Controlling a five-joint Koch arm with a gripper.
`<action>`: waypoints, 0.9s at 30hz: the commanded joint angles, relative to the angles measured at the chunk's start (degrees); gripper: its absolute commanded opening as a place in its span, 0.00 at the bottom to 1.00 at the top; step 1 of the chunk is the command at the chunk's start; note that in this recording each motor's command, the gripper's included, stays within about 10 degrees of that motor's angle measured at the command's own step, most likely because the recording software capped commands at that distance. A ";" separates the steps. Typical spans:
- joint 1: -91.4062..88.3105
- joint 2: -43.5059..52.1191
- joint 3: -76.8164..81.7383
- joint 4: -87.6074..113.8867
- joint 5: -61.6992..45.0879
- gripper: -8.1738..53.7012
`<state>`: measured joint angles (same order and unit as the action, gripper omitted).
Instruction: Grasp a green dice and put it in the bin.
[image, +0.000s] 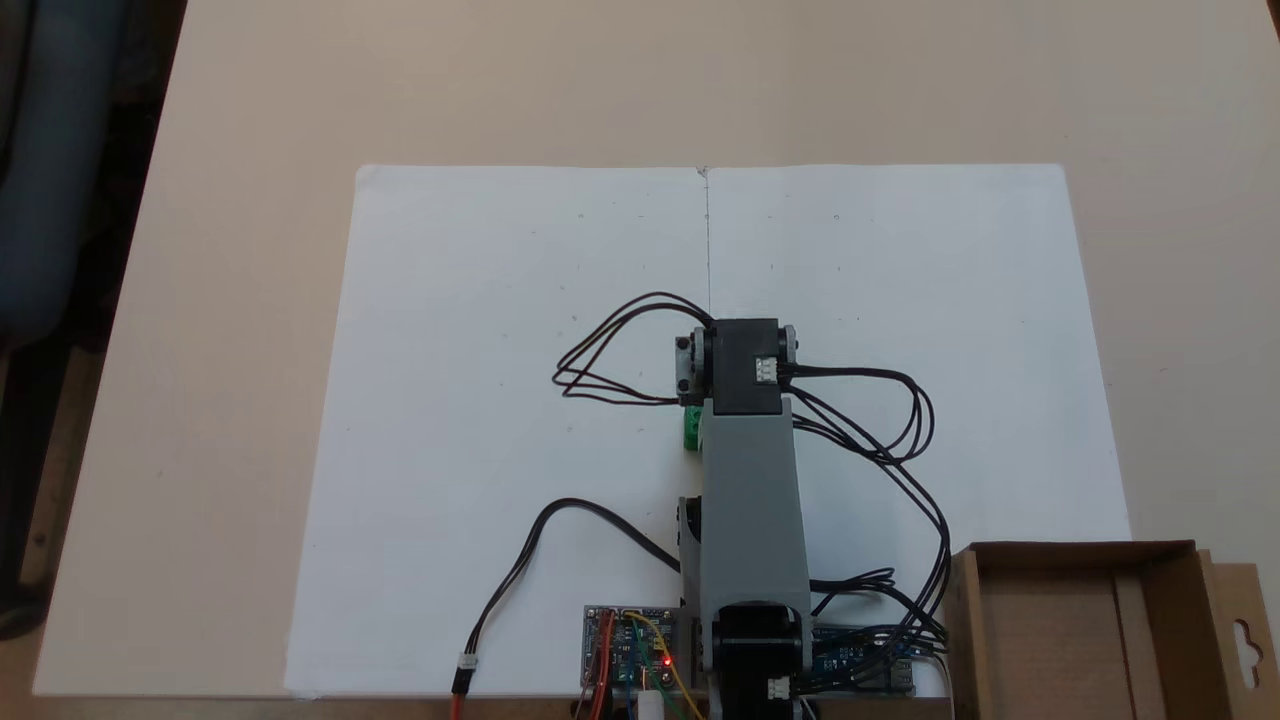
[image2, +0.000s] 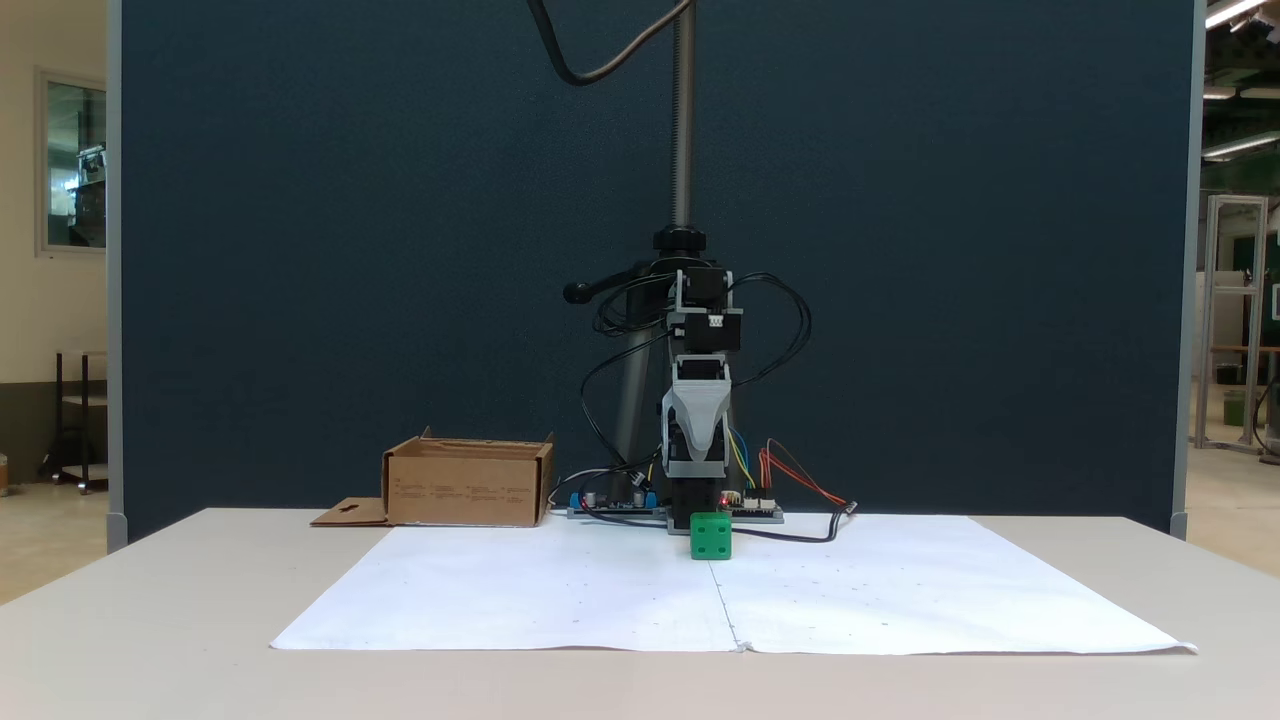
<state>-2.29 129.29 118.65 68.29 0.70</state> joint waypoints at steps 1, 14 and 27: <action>-1.14 2.46 0.09 4.83 3.87 1.00; -3.96 -4.75 3.25 -2.99 4.39 1.00; -4.04 -6.33 8.79 -11.34 4.31 1.00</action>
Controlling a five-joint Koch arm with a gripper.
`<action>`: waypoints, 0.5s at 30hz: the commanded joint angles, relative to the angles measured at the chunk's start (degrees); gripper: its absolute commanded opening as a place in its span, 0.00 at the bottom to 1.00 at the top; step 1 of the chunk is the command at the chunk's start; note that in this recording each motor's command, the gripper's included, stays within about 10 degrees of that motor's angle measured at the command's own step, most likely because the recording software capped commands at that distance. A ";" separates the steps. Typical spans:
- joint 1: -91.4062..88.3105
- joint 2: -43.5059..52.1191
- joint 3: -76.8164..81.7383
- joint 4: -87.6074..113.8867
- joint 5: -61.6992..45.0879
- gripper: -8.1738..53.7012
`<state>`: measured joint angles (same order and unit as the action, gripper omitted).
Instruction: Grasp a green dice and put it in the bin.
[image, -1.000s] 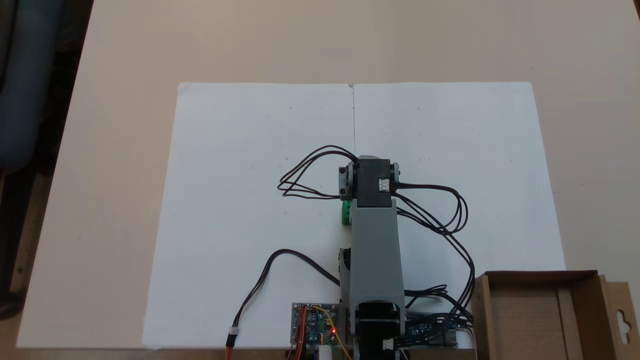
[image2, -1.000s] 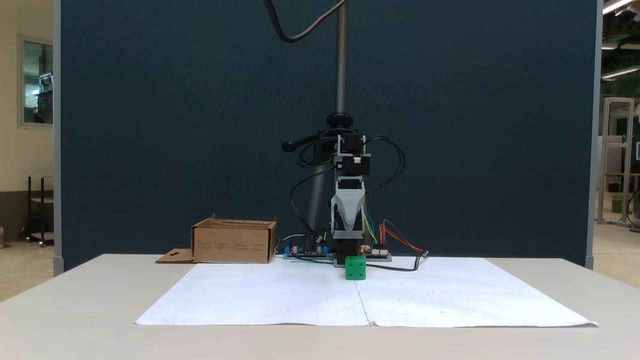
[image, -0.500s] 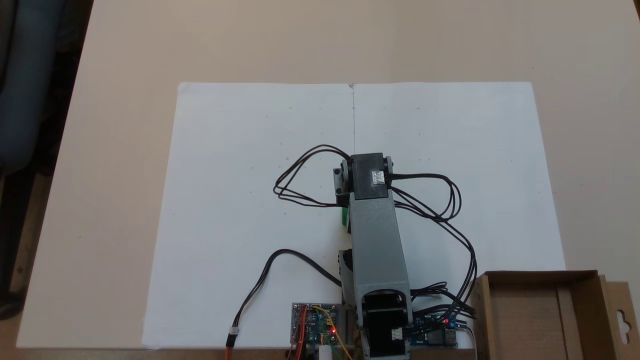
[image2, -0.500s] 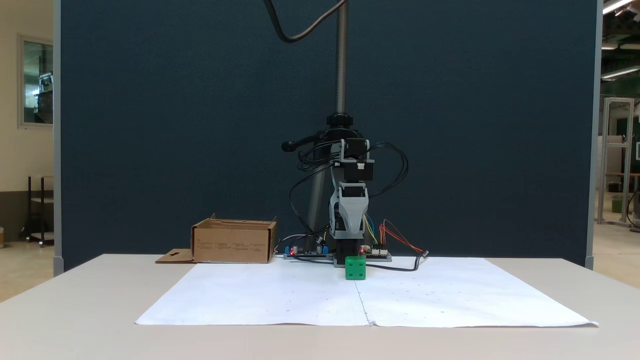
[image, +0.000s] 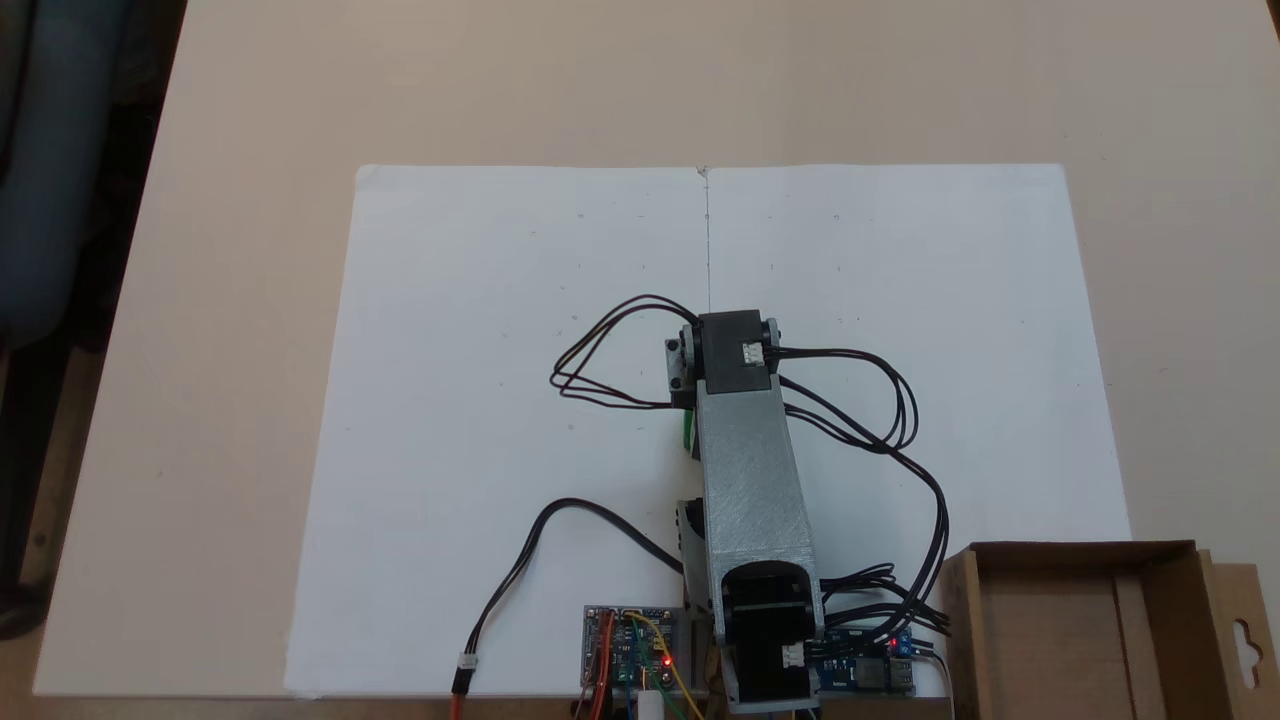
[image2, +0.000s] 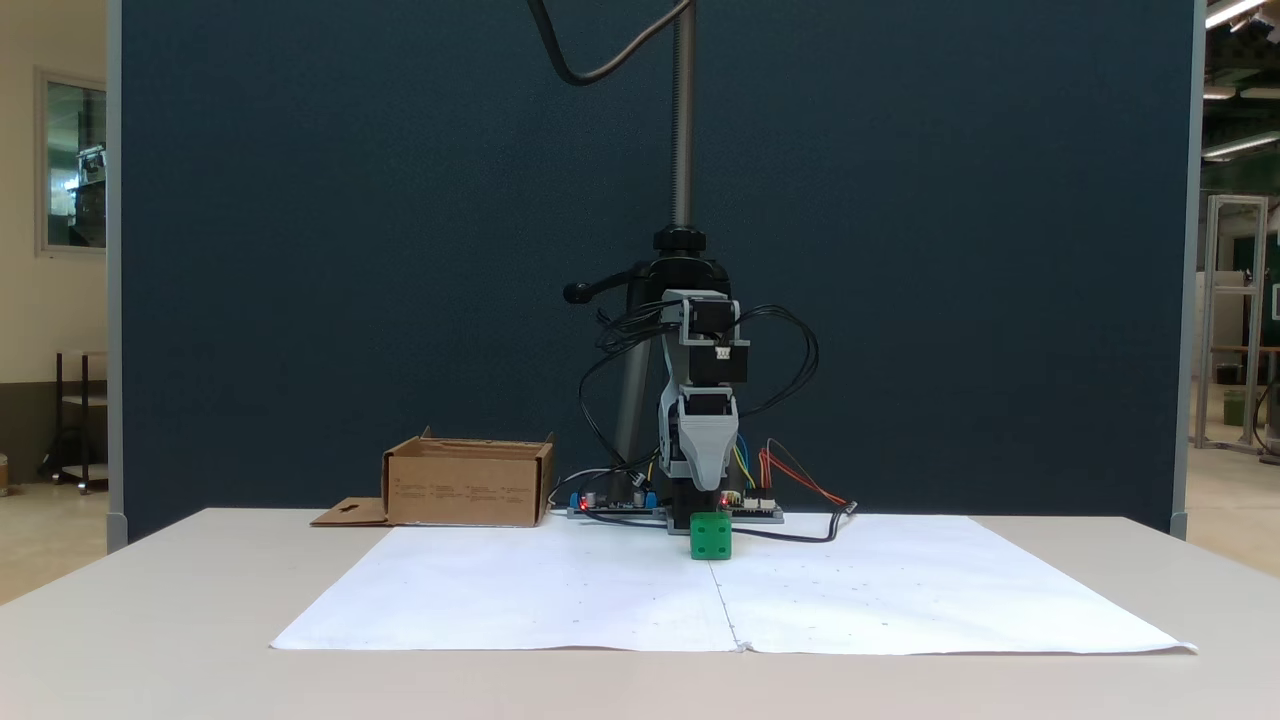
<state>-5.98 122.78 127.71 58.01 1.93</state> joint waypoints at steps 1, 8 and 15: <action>-0.44 0.09 -0.18 -1.05 3.08 1.00; -0.53 -2.20 0.62 -1.93 3.08 1.00; -0.18 -2.72 2.72 -3.34 5.36 1.00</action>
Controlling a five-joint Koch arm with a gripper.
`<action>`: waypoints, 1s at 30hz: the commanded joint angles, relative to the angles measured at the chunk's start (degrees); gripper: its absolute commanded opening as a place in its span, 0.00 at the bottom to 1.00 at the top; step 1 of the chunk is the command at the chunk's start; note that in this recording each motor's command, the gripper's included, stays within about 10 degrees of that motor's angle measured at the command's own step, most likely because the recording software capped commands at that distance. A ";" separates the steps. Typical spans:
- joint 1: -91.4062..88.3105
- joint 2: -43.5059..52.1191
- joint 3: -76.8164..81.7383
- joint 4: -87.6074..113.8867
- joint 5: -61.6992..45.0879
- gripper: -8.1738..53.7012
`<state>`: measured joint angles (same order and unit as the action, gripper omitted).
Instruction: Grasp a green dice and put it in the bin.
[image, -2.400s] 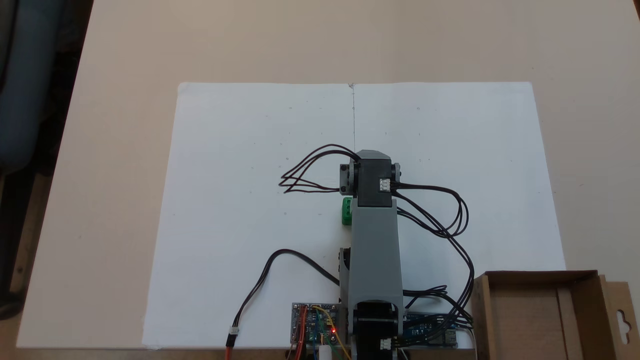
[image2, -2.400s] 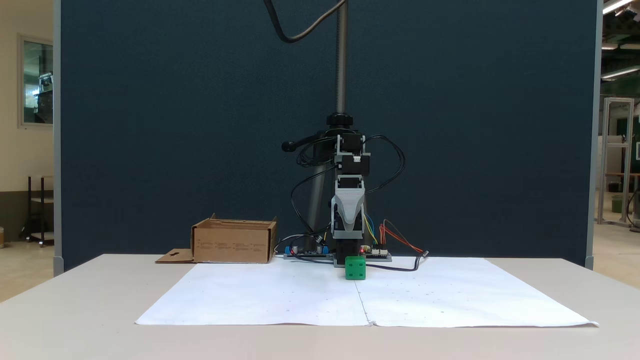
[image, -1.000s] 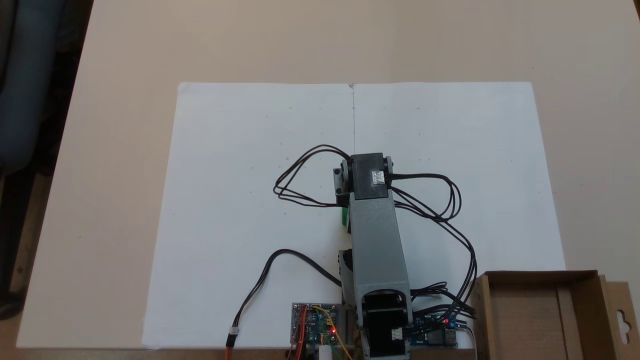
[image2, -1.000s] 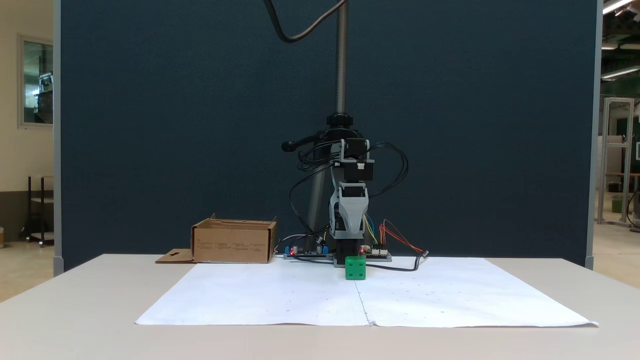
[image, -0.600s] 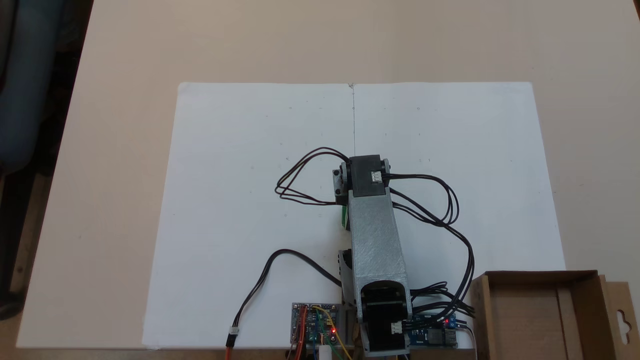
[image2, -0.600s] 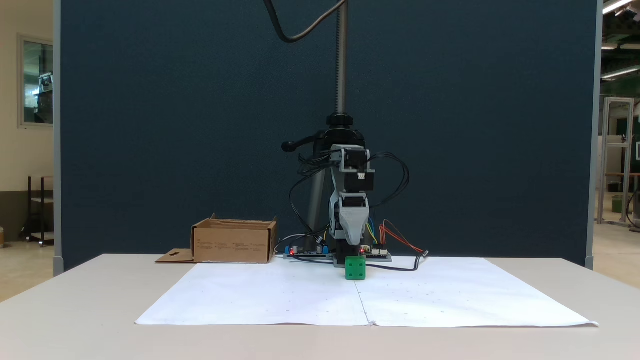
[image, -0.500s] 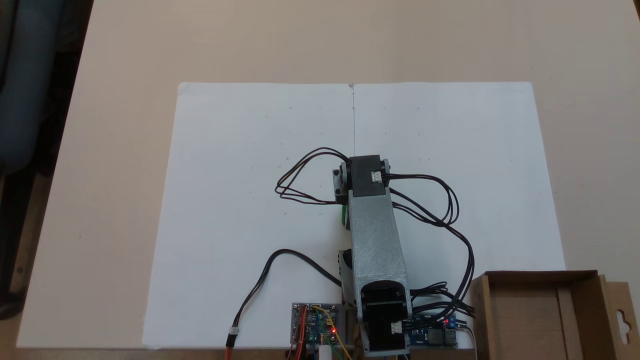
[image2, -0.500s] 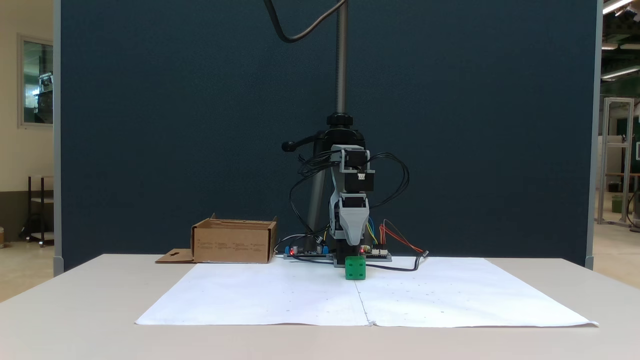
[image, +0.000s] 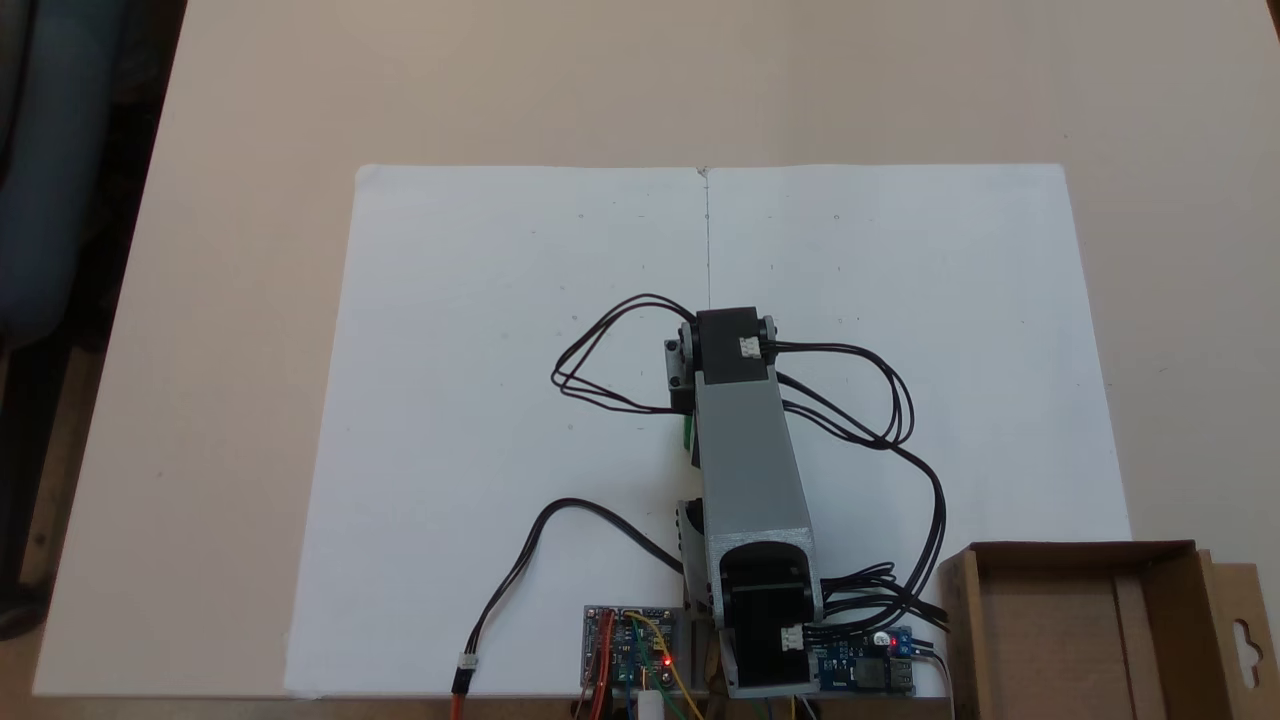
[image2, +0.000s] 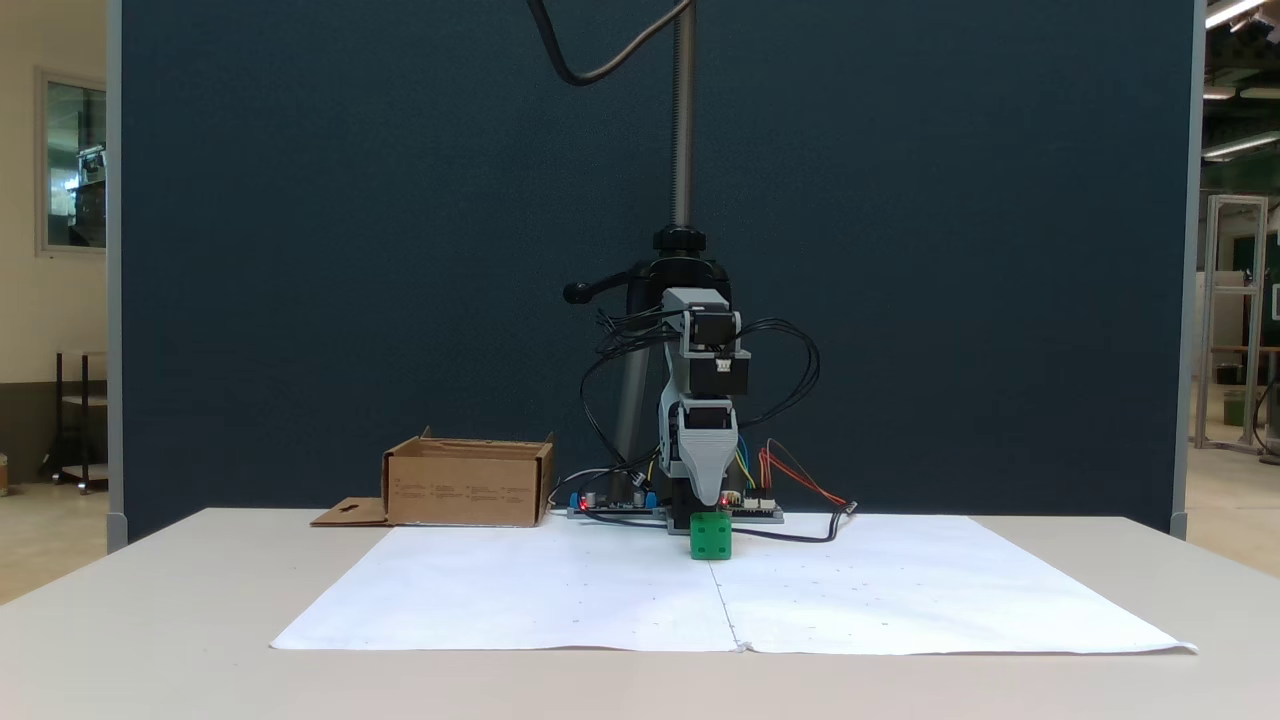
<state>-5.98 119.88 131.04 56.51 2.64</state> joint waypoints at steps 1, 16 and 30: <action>-0.18 0.18 -0.44 -2.29 5.45 1.00; -0.26 -0.79 0.09 -4.31 9.93 0.99; -3.25 -5.63 3.69 -12.74 9.76 0.96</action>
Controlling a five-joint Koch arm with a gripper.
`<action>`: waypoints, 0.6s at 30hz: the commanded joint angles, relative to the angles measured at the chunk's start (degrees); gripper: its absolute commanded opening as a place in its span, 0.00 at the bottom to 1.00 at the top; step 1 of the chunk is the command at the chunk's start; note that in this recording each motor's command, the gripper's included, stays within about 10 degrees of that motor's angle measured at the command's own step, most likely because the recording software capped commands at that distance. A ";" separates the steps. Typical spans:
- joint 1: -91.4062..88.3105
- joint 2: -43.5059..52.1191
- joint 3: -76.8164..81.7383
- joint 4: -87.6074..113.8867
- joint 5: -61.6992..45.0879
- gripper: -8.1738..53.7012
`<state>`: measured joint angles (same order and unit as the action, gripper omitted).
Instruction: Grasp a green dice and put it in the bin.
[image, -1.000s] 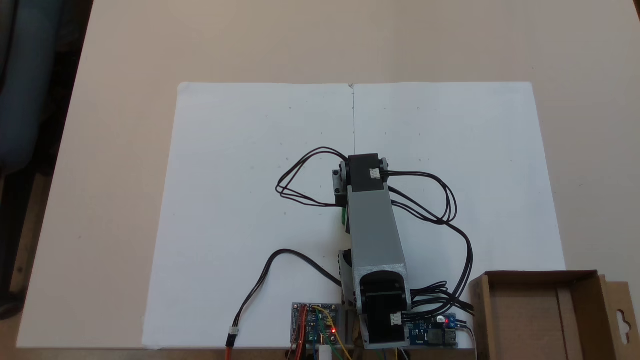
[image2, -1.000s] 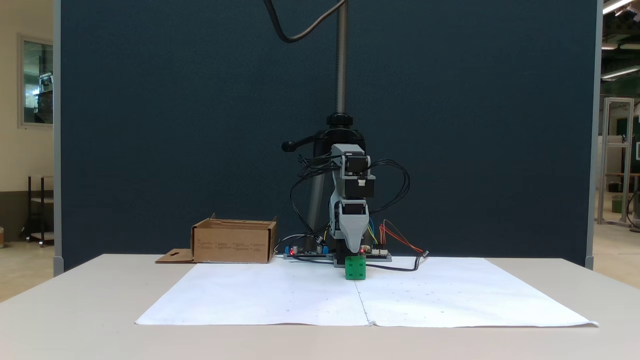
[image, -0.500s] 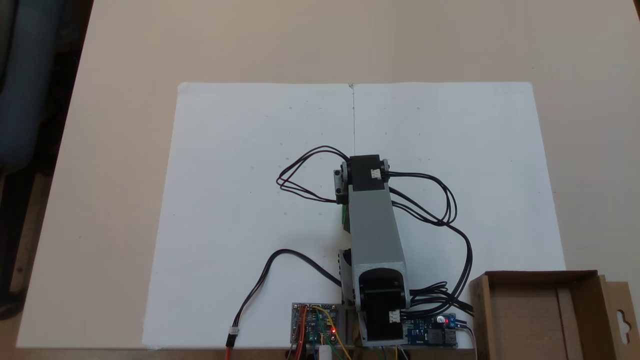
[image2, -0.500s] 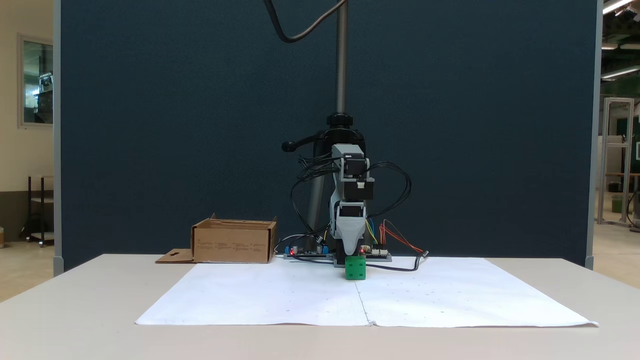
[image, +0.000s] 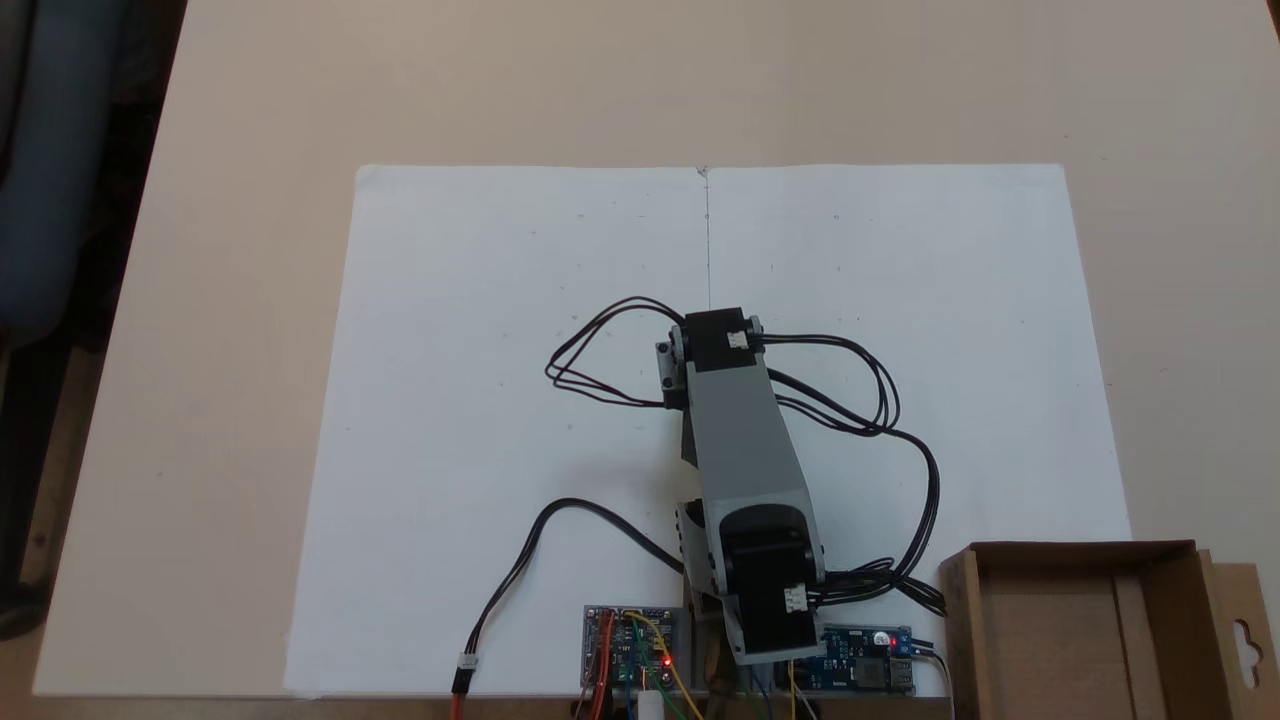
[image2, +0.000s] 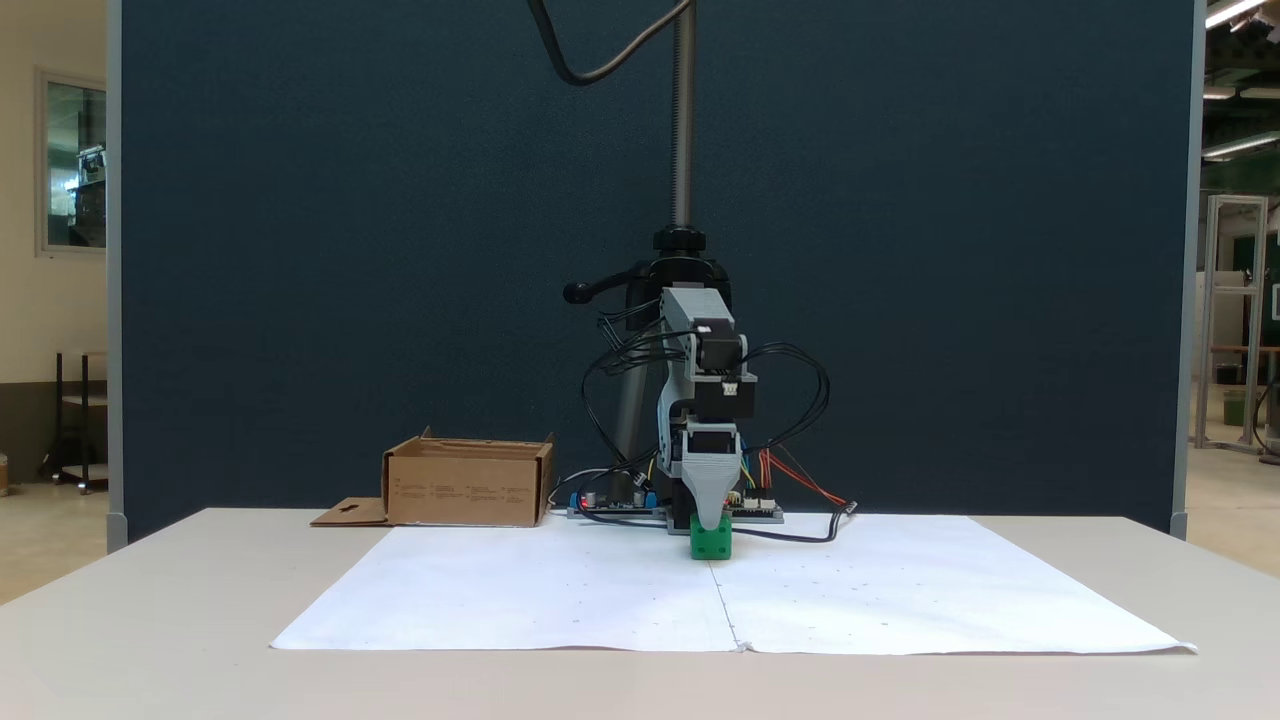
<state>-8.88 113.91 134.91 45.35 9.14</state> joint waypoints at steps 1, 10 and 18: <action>-0.26 -0.18 0.18 -2.37 3.25 0.95; 0.53 -1.58 1.41 -4.22 3.25 0.91; 0.35 -1.93 2.29 -4.57 3.16 0.89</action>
<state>-8.00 110.83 137.90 41.22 9.14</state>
